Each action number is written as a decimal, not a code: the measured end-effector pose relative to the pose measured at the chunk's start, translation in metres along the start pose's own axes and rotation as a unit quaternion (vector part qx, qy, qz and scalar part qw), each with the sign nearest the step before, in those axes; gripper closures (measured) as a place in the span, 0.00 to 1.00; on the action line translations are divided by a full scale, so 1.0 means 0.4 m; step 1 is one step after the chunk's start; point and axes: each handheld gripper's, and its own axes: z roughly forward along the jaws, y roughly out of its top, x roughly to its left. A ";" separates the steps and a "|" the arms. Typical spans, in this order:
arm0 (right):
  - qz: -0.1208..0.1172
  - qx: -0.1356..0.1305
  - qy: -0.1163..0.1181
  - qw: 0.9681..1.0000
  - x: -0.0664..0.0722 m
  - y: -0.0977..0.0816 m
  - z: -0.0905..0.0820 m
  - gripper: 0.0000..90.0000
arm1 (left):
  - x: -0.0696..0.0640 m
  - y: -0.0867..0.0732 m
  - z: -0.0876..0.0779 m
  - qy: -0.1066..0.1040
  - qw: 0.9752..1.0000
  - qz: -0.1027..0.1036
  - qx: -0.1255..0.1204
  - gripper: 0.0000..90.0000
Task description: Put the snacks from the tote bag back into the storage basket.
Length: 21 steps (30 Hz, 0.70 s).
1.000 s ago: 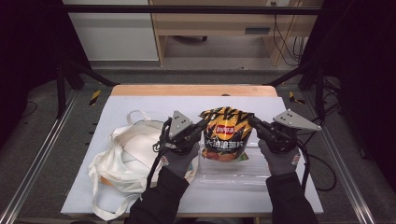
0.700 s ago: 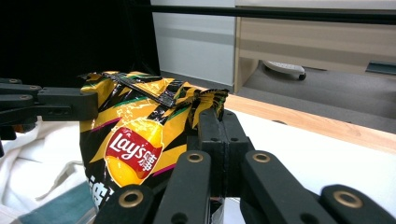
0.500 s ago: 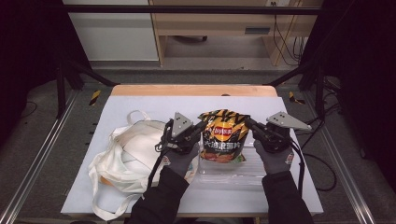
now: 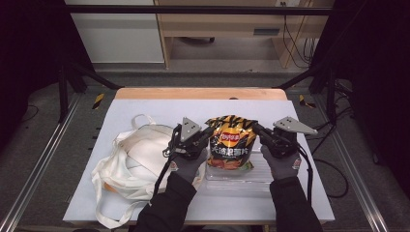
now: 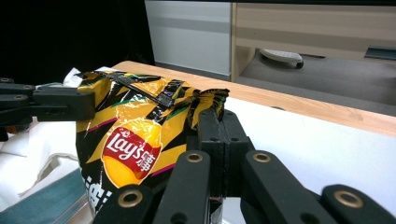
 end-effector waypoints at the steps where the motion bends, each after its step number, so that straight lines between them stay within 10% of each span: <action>1: 0.000 0.000 0.000 1.000 0.000 0.000 0.001 1.00 | 0.000 0.000 0.000 0.001 1.000 0.000 0.000 1.00; 21: -0.003 -0.007 -0.022 1.000 -0.002 -0.008 0.038 0.83 | 0.014 0.000 0.024 0.008 1.000 -0.006 0.004 0.95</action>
